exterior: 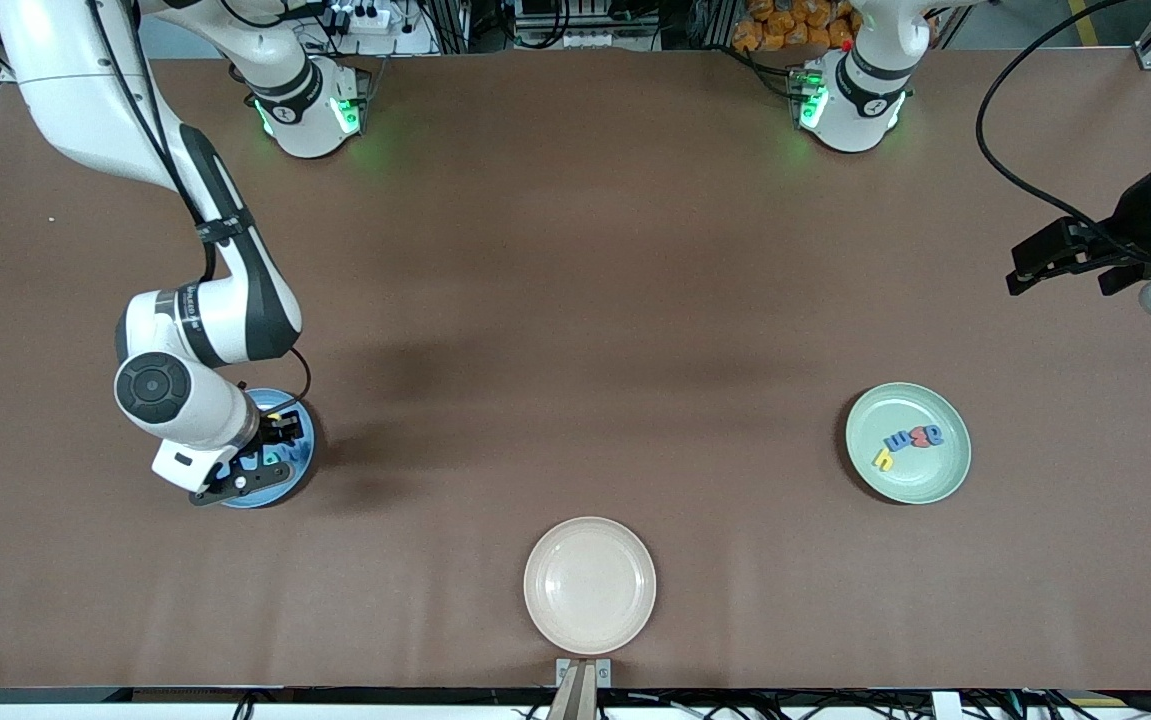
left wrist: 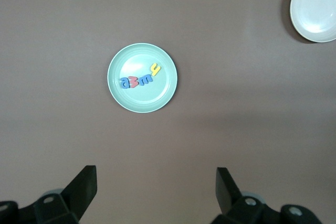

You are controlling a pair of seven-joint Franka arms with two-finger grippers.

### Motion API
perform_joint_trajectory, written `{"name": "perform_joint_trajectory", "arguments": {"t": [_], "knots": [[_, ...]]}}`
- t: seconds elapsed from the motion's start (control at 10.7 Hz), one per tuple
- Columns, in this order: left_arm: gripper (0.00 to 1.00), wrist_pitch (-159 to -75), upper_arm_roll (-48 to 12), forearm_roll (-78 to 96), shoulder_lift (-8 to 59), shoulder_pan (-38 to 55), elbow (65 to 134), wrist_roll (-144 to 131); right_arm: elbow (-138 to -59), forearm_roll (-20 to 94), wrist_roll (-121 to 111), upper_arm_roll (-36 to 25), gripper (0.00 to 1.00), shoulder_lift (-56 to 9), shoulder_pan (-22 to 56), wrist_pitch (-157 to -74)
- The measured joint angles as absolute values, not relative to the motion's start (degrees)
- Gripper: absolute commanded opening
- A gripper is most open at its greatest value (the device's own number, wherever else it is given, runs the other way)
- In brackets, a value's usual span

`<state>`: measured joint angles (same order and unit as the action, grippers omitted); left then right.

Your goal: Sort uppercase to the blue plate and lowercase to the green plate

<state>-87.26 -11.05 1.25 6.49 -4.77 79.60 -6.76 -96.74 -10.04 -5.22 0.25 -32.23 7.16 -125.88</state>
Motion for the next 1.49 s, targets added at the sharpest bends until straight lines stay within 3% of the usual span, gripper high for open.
{"name": "perform_joint_trajectory", "arguments": {"t": [0.28,0.84,1.12,1.49], "knots": [[1.00,-87.27,-10.99,1.25,6.36,-4.88,79.54,-6.75,-99.42,-8.80,-5.12,0.32,1.00,-27.24,6.42,-125.65],[1.00,-87.28,-11.00,1.25,6.05,-5.09,79.43,-6.73,-110.82,-5.25,-5.12,1.49,1.00,-9.34,4.26,-123.04],[1.00,-87.28,-10.95,1.25,5.95,-5.11,79.38,-6.73,-107.20,-1.51,-5.14,1.32,1.00,-4.22,4.20,-114.94],[1.00,-87.27,-10.88,1.25,5.30,-5.15,79.35,-6.73,-99.53,-1.31,-9.55,-1.86,1.00,-3.59,3.98,-110.37]]}}
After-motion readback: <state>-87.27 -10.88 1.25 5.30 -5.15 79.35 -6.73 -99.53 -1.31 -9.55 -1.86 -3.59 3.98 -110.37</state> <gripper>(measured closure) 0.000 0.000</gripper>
